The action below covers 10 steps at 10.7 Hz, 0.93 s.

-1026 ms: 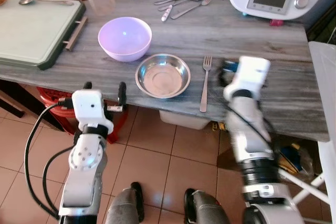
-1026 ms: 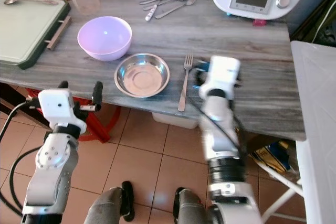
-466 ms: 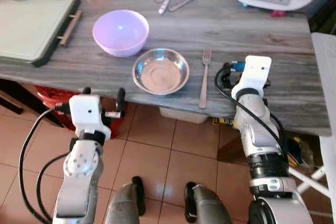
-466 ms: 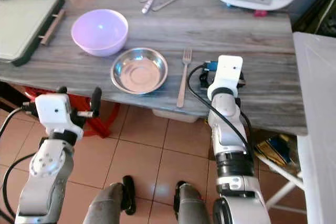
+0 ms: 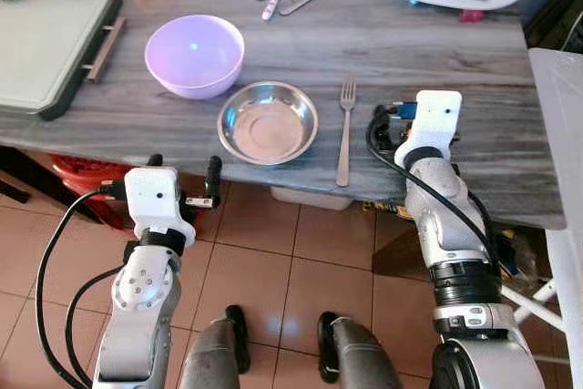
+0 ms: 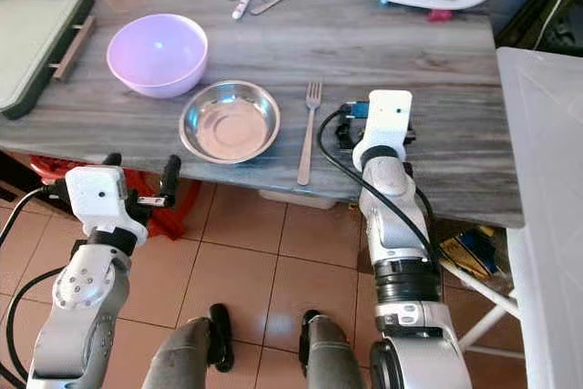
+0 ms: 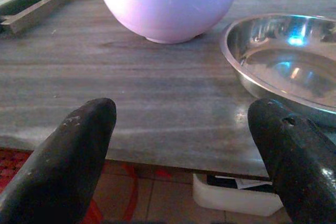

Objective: Setting the table

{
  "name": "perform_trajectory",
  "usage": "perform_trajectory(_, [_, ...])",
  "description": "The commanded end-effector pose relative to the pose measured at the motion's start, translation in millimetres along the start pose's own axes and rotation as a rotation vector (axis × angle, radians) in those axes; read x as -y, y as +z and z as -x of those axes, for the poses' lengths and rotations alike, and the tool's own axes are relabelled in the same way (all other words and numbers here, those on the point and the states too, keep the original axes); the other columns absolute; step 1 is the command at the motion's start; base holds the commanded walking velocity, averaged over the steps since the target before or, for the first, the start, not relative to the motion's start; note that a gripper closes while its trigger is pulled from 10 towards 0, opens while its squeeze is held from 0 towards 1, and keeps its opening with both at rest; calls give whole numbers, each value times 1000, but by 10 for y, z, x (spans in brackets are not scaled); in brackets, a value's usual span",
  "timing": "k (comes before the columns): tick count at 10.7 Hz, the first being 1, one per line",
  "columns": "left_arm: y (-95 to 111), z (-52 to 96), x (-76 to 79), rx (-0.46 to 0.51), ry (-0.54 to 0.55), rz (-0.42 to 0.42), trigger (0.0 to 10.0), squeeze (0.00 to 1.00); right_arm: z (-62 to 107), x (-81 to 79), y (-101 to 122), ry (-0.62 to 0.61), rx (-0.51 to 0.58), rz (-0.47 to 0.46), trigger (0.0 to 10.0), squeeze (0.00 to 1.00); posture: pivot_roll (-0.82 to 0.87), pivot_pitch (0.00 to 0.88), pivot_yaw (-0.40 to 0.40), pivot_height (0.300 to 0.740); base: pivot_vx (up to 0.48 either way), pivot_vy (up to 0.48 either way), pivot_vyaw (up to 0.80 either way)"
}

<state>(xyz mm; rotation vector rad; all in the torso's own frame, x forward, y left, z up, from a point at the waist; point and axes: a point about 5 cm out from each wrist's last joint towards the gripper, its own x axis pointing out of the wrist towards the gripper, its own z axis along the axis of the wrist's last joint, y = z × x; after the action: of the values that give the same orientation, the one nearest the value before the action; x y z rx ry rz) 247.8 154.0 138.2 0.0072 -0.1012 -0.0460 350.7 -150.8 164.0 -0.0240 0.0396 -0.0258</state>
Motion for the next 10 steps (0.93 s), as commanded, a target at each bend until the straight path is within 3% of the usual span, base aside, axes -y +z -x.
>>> perform_trajectory(1, [-6,23,1,-10,3,-3,10000,0,55,-159,-249,81,-122,2,10000,31,13,299,8,740,0,0,0])
perform_trajectory(5, [-5,-15,21,-9,-5,3,10000,0,56,-165,-193,165,-168,-39,10000,0,4,293,10,740,0,0,0])
perform_trajectory(10, [-14,-14,38,-15,-15,7,10000,0,35,-245,-189,268,-202,-7,10000,0,7,294,15,740,0,0,0])
